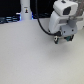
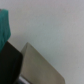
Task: Open the kcup holder, insert the kcup into the holder, and close the kcup holder
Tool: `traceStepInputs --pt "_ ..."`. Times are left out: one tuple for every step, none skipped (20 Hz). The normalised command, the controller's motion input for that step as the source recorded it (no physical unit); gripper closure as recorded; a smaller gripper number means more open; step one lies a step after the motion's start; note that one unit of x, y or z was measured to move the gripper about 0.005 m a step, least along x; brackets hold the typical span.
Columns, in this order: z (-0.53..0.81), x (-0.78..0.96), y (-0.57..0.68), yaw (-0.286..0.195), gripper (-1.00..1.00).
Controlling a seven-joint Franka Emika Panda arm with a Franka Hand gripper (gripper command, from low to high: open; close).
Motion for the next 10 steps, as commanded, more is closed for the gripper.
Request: traceStepInputs --pt "0.00 -0.96 0.51 0.018 -1.00" --pt "0.00 -0.98 0.50 0.015 -1.00" --pt "-0.01 -0.99 0.49 0.013 -1.00" --pt "-0.04 -1.00 0.48 0.011 -1.00" --pt "-0.05 -1.00 0.48 0.011 -1.00" --pt "-0.05 -1.00 0.47 0.012 -1.00" --pt "-0.05 -1.00 0.47 0.013 -1.00" --pt "-0.05 -1.00 0.45 0.019 -1.00" --pt "-0.05 -1.00 0.43 0.027 -1.00" --pt "-0.05 -0.99 0.37 0.047 -1.00"
